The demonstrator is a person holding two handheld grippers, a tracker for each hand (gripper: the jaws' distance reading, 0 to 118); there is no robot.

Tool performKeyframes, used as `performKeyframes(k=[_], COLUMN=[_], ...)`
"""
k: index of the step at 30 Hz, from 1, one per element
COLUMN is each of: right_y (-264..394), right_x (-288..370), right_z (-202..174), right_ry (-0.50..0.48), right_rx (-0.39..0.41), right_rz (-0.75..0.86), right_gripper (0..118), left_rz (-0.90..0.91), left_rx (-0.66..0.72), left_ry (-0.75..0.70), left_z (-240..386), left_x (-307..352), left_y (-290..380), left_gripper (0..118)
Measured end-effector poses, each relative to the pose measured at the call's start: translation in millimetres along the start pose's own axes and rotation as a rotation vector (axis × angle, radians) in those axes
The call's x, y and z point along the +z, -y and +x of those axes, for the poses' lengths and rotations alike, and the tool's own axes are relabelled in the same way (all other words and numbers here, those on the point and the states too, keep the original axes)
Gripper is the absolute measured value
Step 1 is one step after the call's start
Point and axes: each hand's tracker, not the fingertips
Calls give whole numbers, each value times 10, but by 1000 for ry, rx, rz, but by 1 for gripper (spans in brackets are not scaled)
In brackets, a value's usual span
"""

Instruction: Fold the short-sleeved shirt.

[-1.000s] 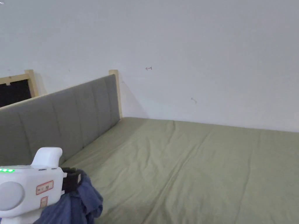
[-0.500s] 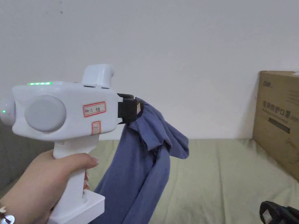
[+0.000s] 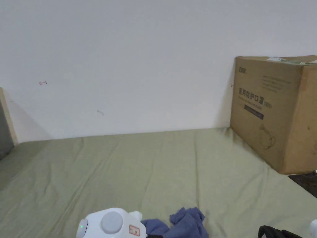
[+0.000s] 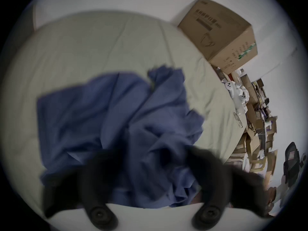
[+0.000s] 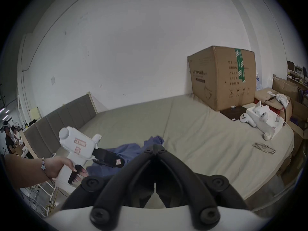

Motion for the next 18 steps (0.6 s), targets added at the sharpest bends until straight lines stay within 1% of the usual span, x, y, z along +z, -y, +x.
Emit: performKeyframes(k=[1,4,7,9,11,12,13,14,15,16,17,18], right_y=[26,61,20,-40,-89,-103,-105,-93,-71,-51,-36,-30], right_x=[-29,-89,-107,-91,-57,-33,-12,14,48,74,101,129], right_z=[10,10,-38,-97,-164,-207,-245,-289,-333,-369,-407,-442], right_ry=[-2,-2,-4,-14,-23,-24,-25,-18,-6,3,11,19], right_rx=[0,-5,-8,-7,2,7,8,6,1,-6,-12,-18], right_rz=[-10,-26,-20,8,66,108,144,189,236,270,296,313], right_gripper=[0,0,0,0,0,0,0,0,0,0,0,0], left_rz=[2,64,203,378,586,706,815,930,1030,1083,1115,1156], left_rx=[12,26,56,25,-44,-88,-126,-169,-201,-220,-233,-220], left_ry=[11,27,79,78,63,21,-10,-49,-97,-146,-214,-280], left_z=[-48,-123,-117,-68,4,45,72,95,125,150,187,171], left_x=[-30,175,733,1227,1693,1903,2048,2184,2261,2289,2311,2304], left_y=[49,80,17,107,332,519,711,948,1167,1321,1474,1645], left_gripper=[106,105,105,105,102,101,97,85,64,25,0,0])
